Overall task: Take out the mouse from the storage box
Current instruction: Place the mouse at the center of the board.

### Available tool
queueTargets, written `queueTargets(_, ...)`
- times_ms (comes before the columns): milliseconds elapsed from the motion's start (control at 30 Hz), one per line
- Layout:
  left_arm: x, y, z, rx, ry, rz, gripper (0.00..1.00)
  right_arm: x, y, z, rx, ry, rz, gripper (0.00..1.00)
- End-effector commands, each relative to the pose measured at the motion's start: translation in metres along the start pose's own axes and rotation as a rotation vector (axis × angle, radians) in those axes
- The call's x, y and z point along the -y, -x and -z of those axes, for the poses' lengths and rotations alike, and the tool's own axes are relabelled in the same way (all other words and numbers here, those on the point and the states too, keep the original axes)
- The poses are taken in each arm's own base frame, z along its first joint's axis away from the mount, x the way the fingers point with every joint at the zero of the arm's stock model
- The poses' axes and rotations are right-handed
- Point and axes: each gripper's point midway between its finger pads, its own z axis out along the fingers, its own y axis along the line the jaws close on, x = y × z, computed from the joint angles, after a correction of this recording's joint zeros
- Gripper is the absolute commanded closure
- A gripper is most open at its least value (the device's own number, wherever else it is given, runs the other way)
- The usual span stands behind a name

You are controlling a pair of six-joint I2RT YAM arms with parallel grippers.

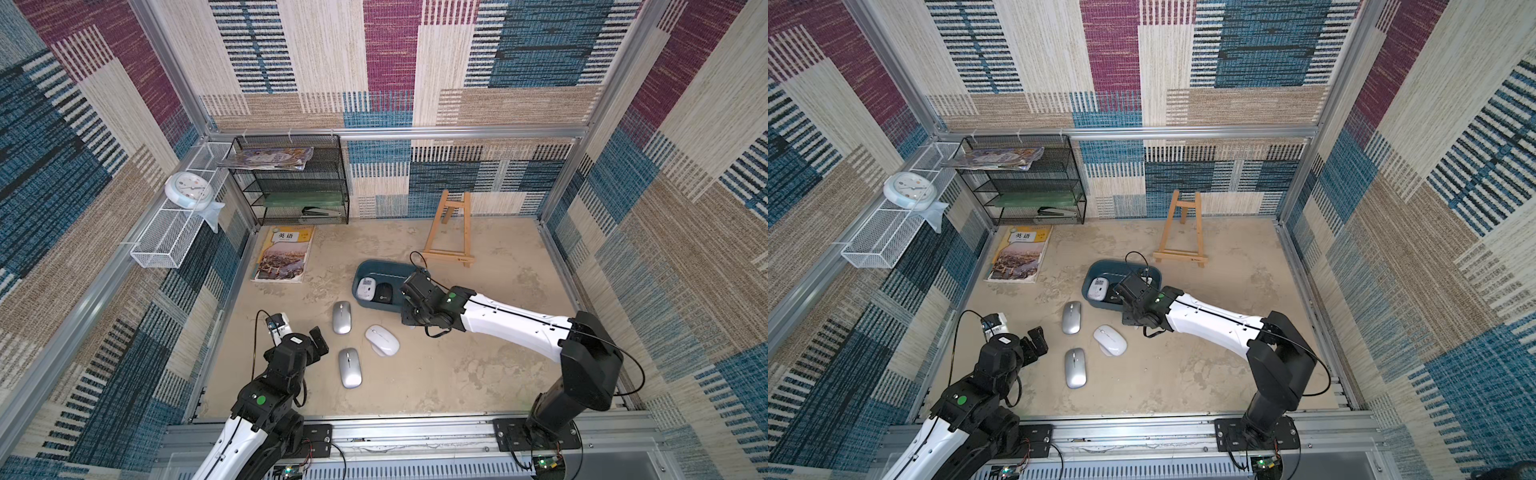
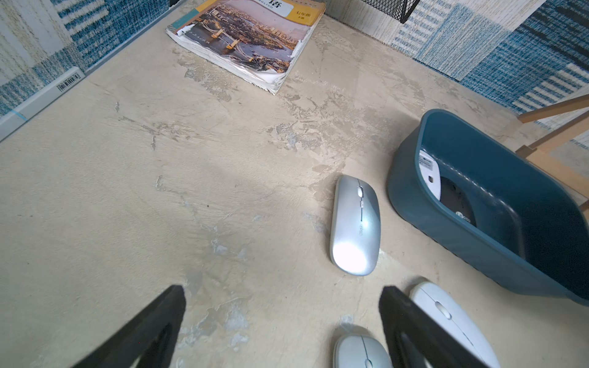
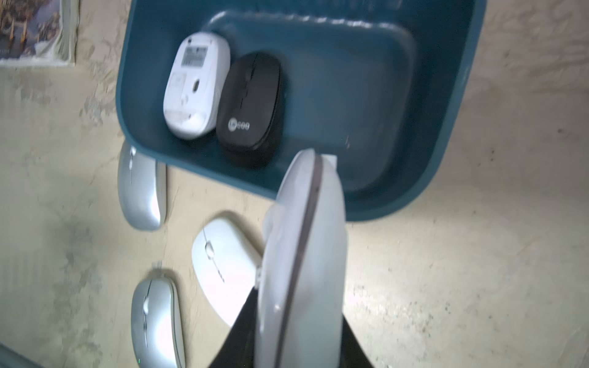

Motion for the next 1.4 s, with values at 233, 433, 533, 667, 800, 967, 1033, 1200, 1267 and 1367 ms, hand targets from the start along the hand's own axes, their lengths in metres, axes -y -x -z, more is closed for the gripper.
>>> queueTargets(233,0.001,0.005,0.0,0.029,-0.008,0.019,0.01,-0.017,-0.049,0.033,-0.011,0.27,0.052,0.86)
queueTargets(433,0.002,0.005,0.0,0.03,-0.013,0.019,0.01,-0.005,-0.083,0.038,-0.036,0.32,0.044,0.85)
queueTargets(533,0.001,0.004,0.0,0.029,-0.011,0.019,0.01,0.011,-0.094,0.033,-0.048,0.286,0.026,0.85)
queueTargets(667,0.002,0.005,0.0,0.029,-0.011,0.02,0.01,0.014,-0.103,0.032,-0.062,0.315,0.017,0.84)
queueTargets(800,0.0,0.004,0.0,0.03,-0.004,0.022,0.01,0.012,-0.111,0.031,-0.079,0.356,0.012,0.83)
queueTargets(967,0.001,0.004,-0.001,0.021,0.0,0.019,0.01,0.024,-0.127,0.022,-0.112,0.352,-0.001,0.83)
queueTargets(1033,0.002,0.003,-0.002,0.019,-0.003,0.016,0.01,0.022,-0.131,0.021,-0.122,0.371,0.001,0.82)
queueTargets(1200,0.003,0.003,-0.003,0.011,0.0,0.011,0.01,0.023,-0.135,0.017,-0.133,0.379,-0.002,0.81)
queueTargets(1267,0.002,0.003,-0.003,0.013,0.002,0.014,0.01,0.024,-0.138,0.014,-0.152,0.371,-0.017,0.79)
queueTargets(1367,0.003,0.004,-0.003,0.014,0.001,0.014,0.01,0.024,-0.144,0.012,-0.179,0.373,-0.014,0.79)
